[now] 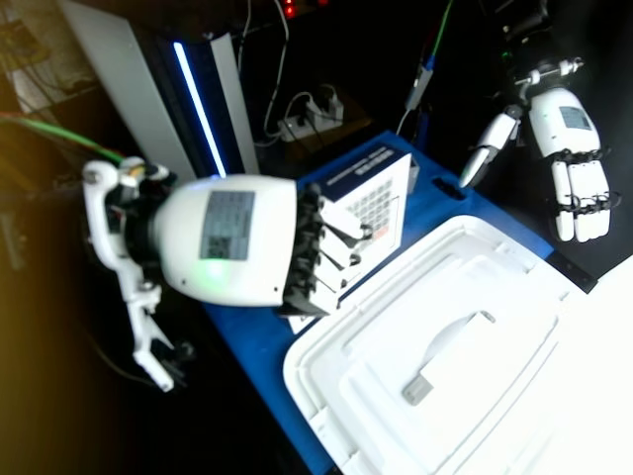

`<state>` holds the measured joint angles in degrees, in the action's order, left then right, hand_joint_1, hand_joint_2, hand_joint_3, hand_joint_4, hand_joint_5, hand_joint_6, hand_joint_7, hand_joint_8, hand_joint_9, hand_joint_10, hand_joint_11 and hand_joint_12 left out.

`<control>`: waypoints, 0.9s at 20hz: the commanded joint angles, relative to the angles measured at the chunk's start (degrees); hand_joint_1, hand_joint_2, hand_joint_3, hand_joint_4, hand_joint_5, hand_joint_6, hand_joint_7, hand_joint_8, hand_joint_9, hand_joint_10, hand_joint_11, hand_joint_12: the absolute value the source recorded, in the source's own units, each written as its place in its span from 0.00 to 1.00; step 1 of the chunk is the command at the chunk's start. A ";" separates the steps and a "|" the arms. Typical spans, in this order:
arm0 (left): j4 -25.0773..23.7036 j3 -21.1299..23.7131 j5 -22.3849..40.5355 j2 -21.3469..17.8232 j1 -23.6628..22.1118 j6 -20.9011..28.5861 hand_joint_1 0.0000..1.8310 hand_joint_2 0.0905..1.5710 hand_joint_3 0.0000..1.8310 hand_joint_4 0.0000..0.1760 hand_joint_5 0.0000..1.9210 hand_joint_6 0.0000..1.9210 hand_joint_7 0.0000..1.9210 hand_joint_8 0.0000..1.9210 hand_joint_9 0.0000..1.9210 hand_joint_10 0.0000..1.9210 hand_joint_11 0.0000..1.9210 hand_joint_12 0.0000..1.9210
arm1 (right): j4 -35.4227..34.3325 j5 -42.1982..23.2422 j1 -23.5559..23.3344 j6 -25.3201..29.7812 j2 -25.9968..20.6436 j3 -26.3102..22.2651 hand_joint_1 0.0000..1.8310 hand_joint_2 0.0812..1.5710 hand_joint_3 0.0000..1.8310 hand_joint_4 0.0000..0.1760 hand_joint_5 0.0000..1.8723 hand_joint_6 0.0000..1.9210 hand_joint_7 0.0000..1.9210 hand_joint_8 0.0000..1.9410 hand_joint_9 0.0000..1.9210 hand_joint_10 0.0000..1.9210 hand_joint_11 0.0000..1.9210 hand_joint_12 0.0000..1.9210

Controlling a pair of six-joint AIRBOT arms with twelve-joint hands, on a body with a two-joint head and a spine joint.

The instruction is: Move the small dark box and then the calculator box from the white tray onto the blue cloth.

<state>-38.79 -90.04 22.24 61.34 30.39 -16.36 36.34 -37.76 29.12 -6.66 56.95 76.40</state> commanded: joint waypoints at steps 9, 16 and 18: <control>1.84 0.79 4.36 -0.63 -0.22 -0.04 0.21 0.53 0.00 0.82 0.00 0.00 0.05 0.00 0.03 0.00 0.00 0.02 | -3.56 -6.12 3.99 0.19 1.63 -0.19 0.63 0.72 0.00 0.00 0.48 0.56 0.60 0.49 0.58 0.76 0.54 0.93; 1.62 1.43 3.92 -0.93 0.63 -0.04 0.21 0.54 0.00 0.40 0.00 0.00 0.06 0.00 0.05 0.00 0.00 0.00 | -3.59 -6.12 6.18 0.19 2.38 0.03 0.63 0.70 0.00 0.00 0.51 0.52 0.66 0.34 0.61 0.70 0.52 0.91; 1.58 1.60 3.88 -1.04 0.78 -0.04 0.21 0.55 0.00 0.33 0.00 0.00 0.05 0.00 0.04 0.00 0.00 0.00 | -3.58 -6.13 6.19 0.19 1.88 -0.46 0.56 0.63 0.00 0.00 0.47 0.06 0.70 0.17 0.62 0.64 0.50 0.90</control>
<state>-38.96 -88.49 22.13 60.66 31.66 -16.38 35.59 -38.24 35.92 -6.76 58.92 75.99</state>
